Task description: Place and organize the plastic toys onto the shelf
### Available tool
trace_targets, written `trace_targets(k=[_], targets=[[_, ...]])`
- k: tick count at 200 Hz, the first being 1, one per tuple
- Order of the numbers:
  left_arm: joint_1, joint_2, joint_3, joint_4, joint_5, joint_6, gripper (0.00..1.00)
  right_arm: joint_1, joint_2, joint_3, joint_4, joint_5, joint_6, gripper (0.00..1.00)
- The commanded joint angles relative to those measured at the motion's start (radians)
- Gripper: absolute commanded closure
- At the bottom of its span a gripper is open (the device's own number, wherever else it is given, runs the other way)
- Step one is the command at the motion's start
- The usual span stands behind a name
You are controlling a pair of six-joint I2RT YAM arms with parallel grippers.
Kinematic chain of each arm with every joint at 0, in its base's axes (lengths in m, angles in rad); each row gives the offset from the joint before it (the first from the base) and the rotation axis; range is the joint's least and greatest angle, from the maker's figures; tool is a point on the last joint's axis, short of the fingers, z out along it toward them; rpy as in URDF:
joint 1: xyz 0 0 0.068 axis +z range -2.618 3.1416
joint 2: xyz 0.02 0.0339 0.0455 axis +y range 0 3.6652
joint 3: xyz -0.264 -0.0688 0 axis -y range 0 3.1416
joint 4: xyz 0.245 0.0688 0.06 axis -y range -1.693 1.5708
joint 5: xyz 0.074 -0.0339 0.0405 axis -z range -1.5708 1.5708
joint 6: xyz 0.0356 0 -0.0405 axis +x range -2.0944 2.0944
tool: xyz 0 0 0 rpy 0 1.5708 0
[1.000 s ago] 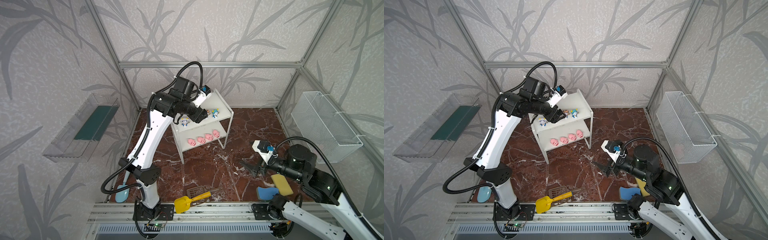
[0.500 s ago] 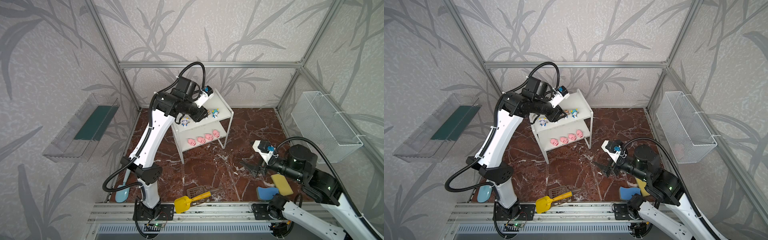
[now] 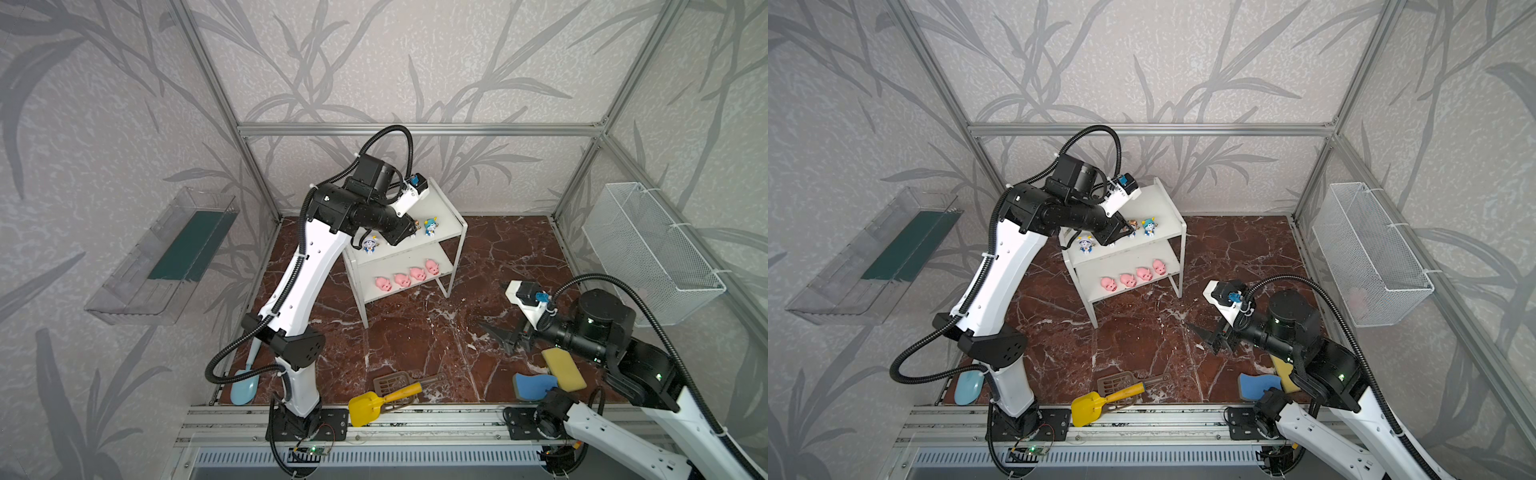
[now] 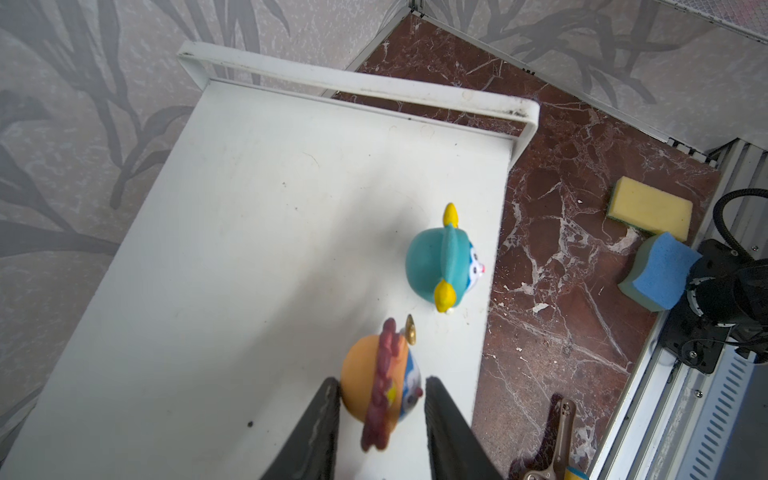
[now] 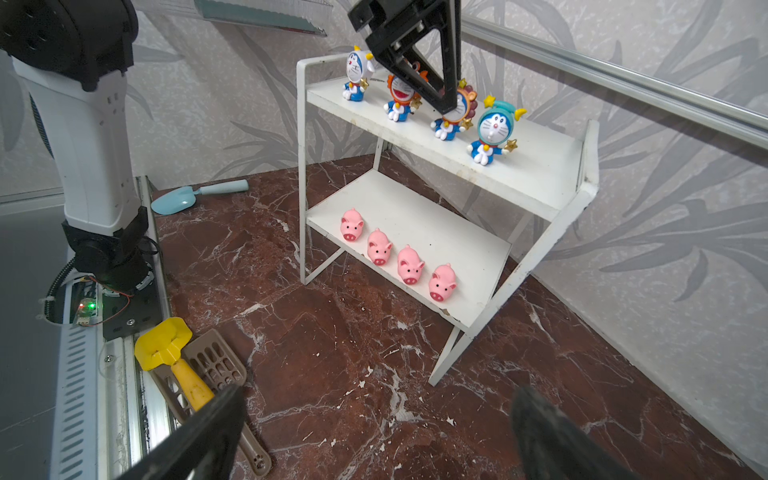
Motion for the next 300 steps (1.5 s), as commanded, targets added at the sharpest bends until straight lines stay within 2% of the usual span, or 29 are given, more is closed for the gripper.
trace_targets(k=[1, 156, 244, 300], targets=[[-0.008, 0.004, 0.024, -0.037, 0.017, 0.03, 0.65, -0.004, -0.011, -0.008, 0.025, 0.002, 0.0, 0.01], [-0.016, -0.011, 0.008, -0.038, -0.003, 0.031, 0.66, -0.006, -0.01, -0.011, 0.027, -0.001, 0.001, 0.01], [-0.016, -0.025, -0.003, -0.024, -0.032, 0.033, 0.44, -0.007, -0.012, -0.011, 0.026, -0.003, 0.003, 0.01], [-0.016, -0.058, 0.002, 0.016, -0.084, 0.041, 0.18, -0.007, -0.009, -0.013, 0.027, 0.0, 0.002, 0.01]])
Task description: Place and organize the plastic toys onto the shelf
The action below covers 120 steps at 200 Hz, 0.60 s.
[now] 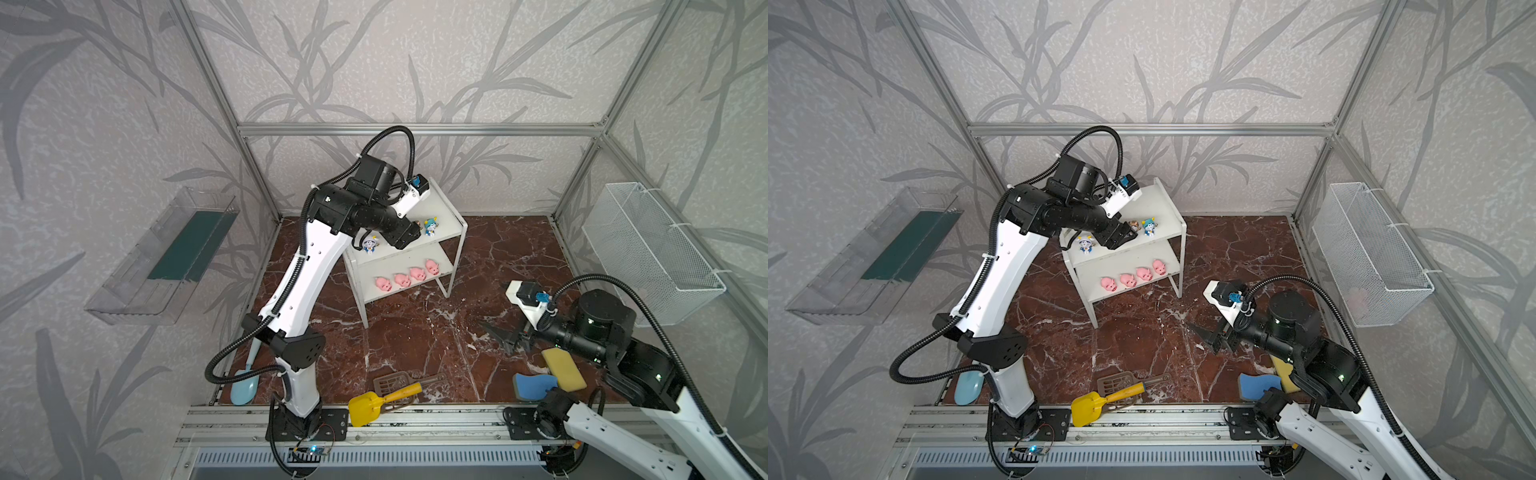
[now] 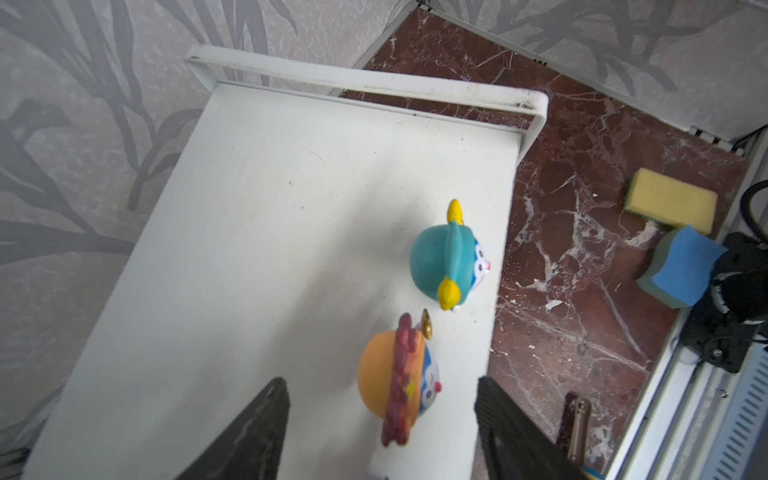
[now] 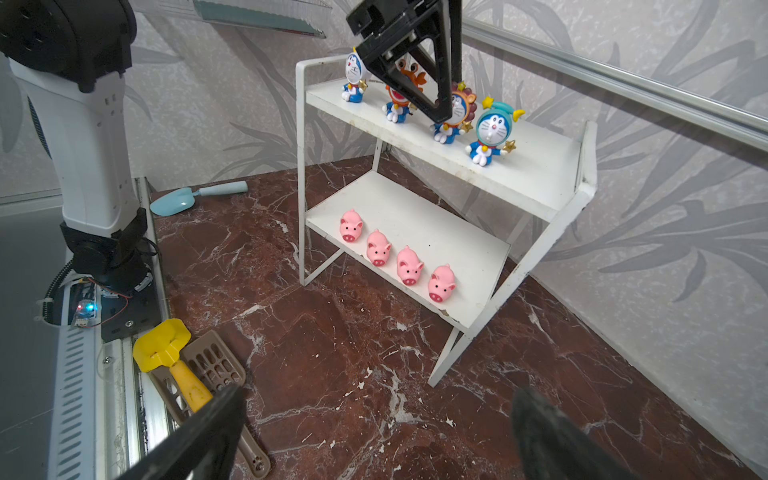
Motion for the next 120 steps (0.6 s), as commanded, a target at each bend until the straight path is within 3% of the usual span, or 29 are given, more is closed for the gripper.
trace_targets(k=[1, 30, 52, 96, 120], targets=[[-0.004, -0.054, 0.002, 0.012, -0.036, 0.028, 0.18, -0.004, -0.006, -0.007, 0.02, 0.001, 0.003, 0.01], [-0.003, -0.108, -0.009, 0.046, -0.095, 0.02, 0.06, -0.004, 0.004, -0.011, 0.03, 0.018, 0.019, 0.01], [-0.002, -0.195, -0.086, 0.094, -0.175, -0.009, 0.0, -0.004, 0.029, -0.022, 0.065, 0.112, 0.075, 0.01], [0.007, -0.567, -0.547, 0.348, -0.437, -0.11, 0.0, -0.027, 0.122, -0.053, 0.094, 0.361, 0.206, 0.01], [0.012, -0.743, -0.764, 0.427, -0.575, -0.159, 0.0, -0.141, 0.171, -0.08, 0.094, 0.374, 0.288, 0.01]])
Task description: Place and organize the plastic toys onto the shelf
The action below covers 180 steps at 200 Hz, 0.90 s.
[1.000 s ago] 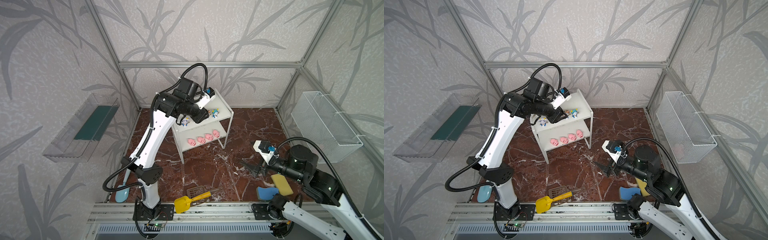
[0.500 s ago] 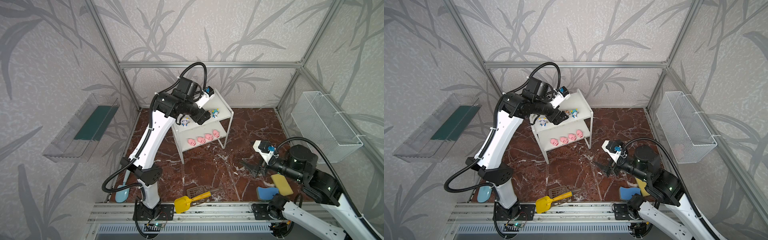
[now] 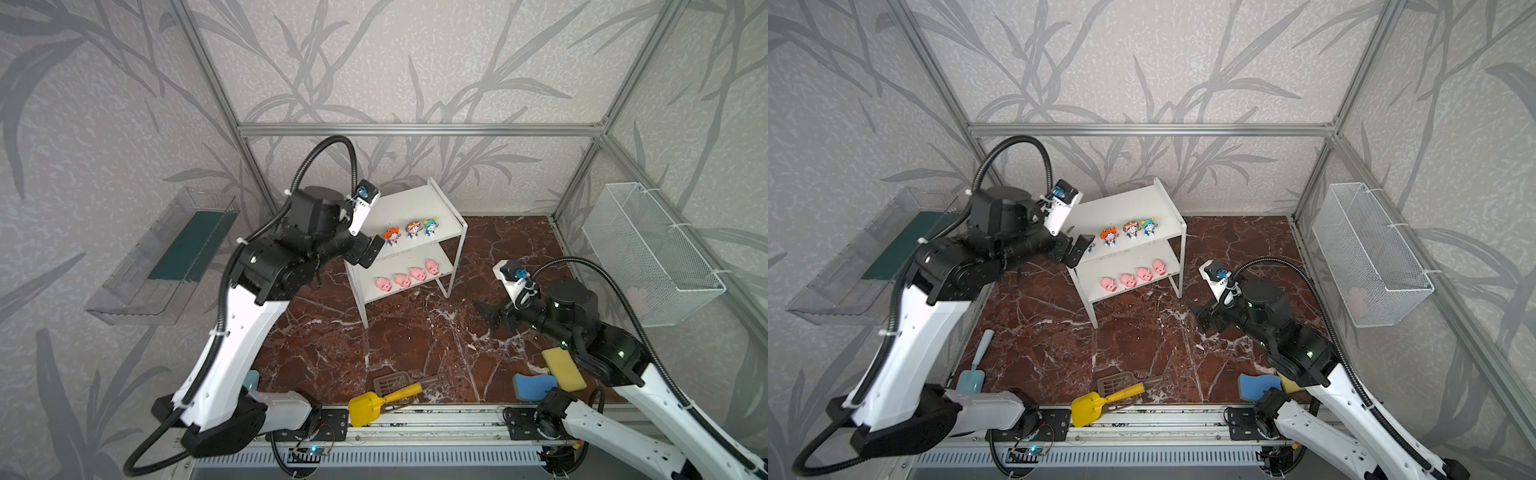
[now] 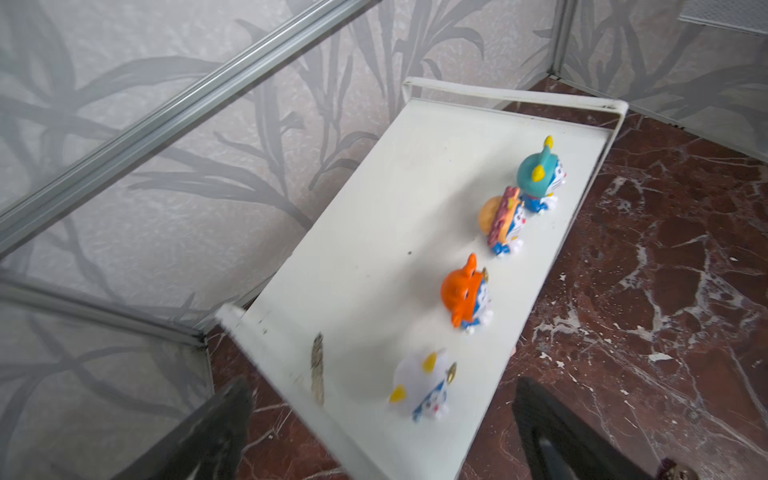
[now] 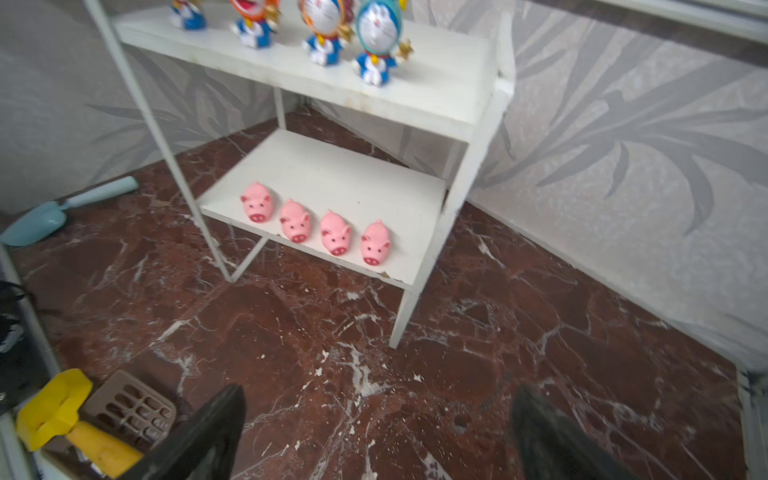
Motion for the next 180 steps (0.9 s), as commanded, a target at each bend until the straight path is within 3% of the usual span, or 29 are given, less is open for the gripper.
trace_targets(k=[1, 20, 47, 82, 111, 152, 180], targets=[[0.007, -0.137, -0.17, 0.13, -0.203, -0.069, 0.0, -0.096, 0.033, -0.027, 0.02, 0.091, 0.11, 0.01], [0.011, -0.278, -0.358, 0.222, -0.365, -0.108, 0.0, -0.205, 0.067, -0.07, 0.034, 0.063, 0.163, 0.01], [0.025, -0.436, -0.547, 0.276, -0.49, -0.185, 0.0, -0.301, 0.093, -0.152, 0.119, 0.065, 0.178, 0.01], [0.051, -0.552, -0.767, 0.37, -0.56, -0.256, 0.0, -0.319, 0.182, -0.246, 0.294, 0.291, 0.06, 0.01], [0.128, -0.525, -0.919, 0.477, -0.629, -0.311, 0.0, -0.384, 0.26, -0.321, 0.506, 0.313, -0.024, 0.01], [0.339, -0.414, -1.119, 0.664, -0.626, -0.449, 0.0, -0.466, 0.433, -0.38, 0.752, 0.274, -0.085, 0.01], [0.401, -0.323, -1.172, 0.736, -0.721, -0.532, 0.0, -0.53, 0.509, -0.421, 0.886, 0.156, -0.063, 0.01]])
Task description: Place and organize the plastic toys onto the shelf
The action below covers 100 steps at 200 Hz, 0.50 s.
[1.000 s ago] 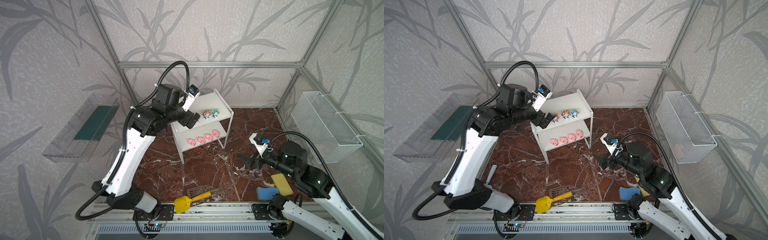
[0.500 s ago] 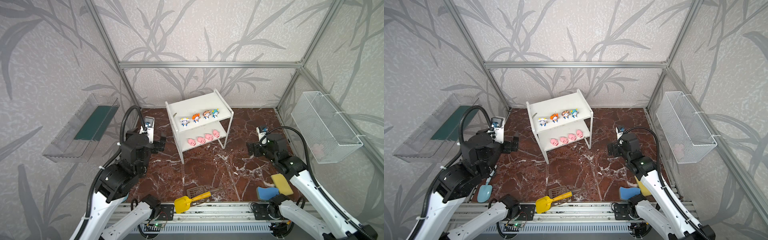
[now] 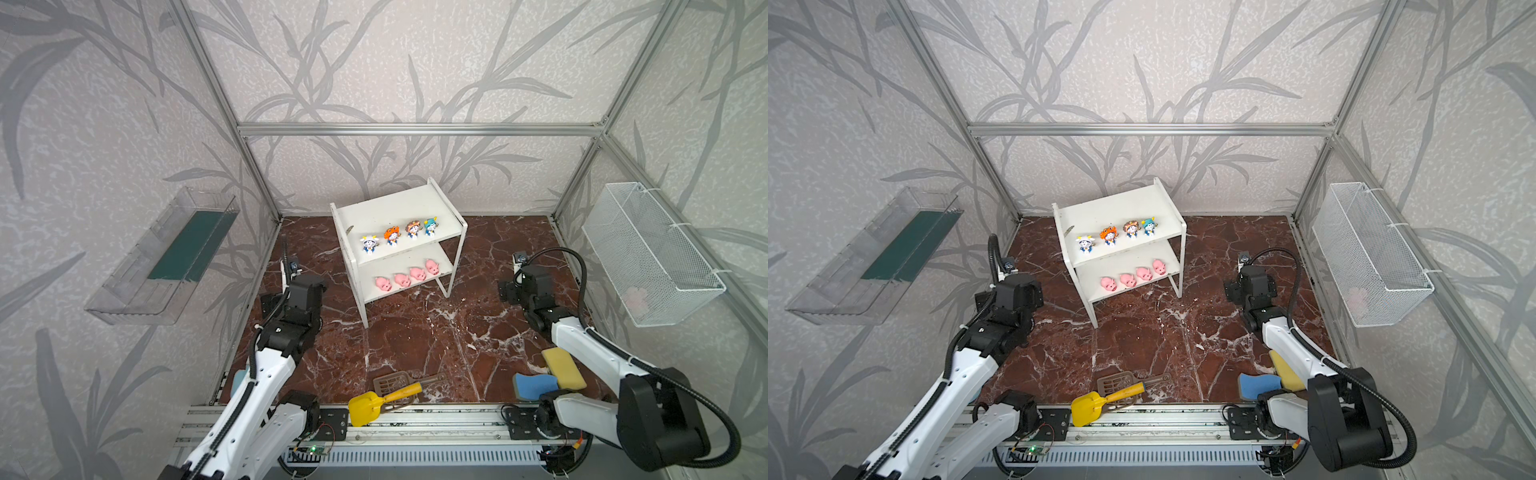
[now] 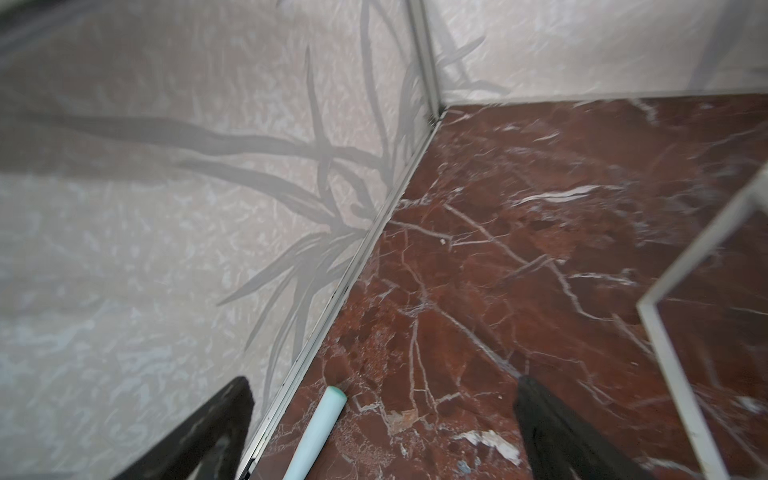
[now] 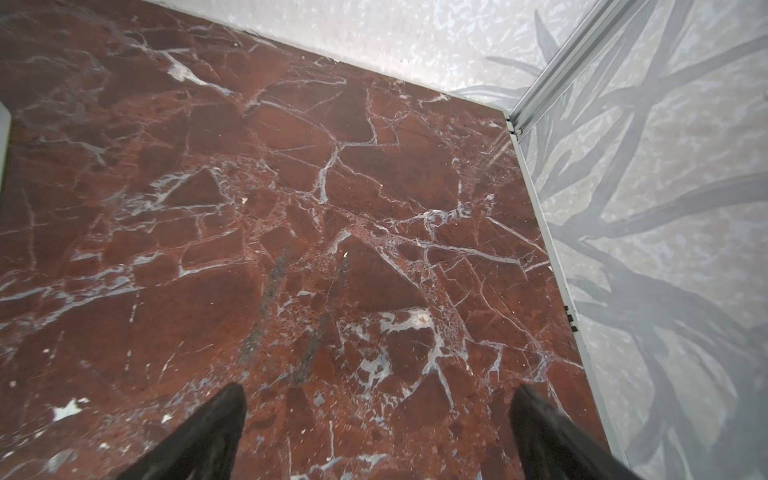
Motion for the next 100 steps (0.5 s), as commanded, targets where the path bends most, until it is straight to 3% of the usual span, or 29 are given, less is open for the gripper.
trace_targets(k=[1, 18, 39, 55, 100], targets=[[0.033, 0.034, -0.024, 0.133, -0.12, -0.137, 0.0, -0.042, 0.039, -0.028, 0.197, -0.08, -0.005, 0.01], [0.033, 0.079, -0.081, 0.237, -0.185, -0.147, 0.0, -0.064, 0.096, -0.045, 0.271, -0.122, 0.0, 0.01], [0.032, 0.13, -0.17, 0.4, -0.19, -0.104, 0.0, -0.071, 0.175, -0.044, 0.299, -0.136, -0.01, 0.01], [0.032, 0.148, -0.199, 0.451, -0.12, -0.09, 0.0, -0.07, 0.195, -0.068, 0.371, -0.164, -0.023, 0.01], [0.031, 0.163, -0.346, 0.749, 0.008, -0.003, 0.0, -0.07, 0.193, -0.027, 0.279, -0.162, -0.013, 0.01]])
